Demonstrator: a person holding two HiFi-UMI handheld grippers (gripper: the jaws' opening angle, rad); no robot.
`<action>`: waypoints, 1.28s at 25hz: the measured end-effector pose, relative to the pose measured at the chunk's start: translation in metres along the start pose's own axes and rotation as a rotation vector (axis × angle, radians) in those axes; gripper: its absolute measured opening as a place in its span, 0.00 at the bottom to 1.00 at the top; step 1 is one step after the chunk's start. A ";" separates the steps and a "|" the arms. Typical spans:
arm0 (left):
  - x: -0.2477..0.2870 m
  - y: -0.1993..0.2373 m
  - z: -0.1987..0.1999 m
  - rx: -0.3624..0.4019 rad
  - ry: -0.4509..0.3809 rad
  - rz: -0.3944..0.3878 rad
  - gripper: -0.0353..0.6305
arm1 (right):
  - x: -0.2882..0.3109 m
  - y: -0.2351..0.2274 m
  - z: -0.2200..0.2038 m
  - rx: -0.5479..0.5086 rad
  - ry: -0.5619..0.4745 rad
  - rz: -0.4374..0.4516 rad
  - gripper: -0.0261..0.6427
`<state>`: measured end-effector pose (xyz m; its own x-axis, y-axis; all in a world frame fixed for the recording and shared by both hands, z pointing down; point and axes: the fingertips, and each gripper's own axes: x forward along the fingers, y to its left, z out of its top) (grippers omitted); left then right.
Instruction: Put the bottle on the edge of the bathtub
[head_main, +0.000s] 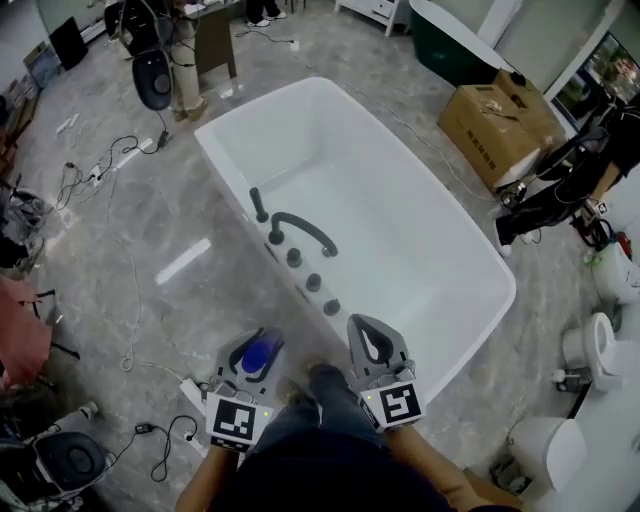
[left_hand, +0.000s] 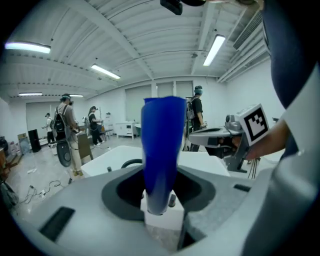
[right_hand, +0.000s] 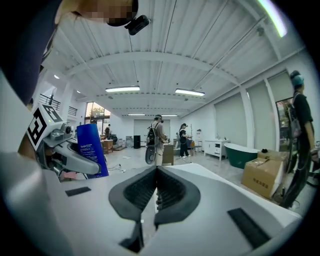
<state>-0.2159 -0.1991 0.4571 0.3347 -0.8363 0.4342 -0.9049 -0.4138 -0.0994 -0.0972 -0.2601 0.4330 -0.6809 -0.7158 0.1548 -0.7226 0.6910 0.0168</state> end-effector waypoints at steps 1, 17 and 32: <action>0.009 -0.005 0.005 0.012 -0.005 -0.030 0.29 | -0.005 -0.009 -0.002 0.005 0.002 -0.032 0.06; 0.116 -0.124 0.041 0.182 -0.003 -0.399 0.29 | -0.075 -0.116 -0.030 0.079 0.046 -0.319 0.06; 0.180 -0.157 -0.022 0.228 0.059 -0.403 0.29 | -0.061 -0.137 -0.098 0.103 0.096 -0.223 0.06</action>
<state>-0.0197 -0.2764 0.5707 0.6263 -0.5735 0.5281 -0.6225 -0.7757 -0.1041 0.0556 -0.3013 0.5182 -0.4925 -0.8330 0.2520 -0.8653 0.4998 -0.0389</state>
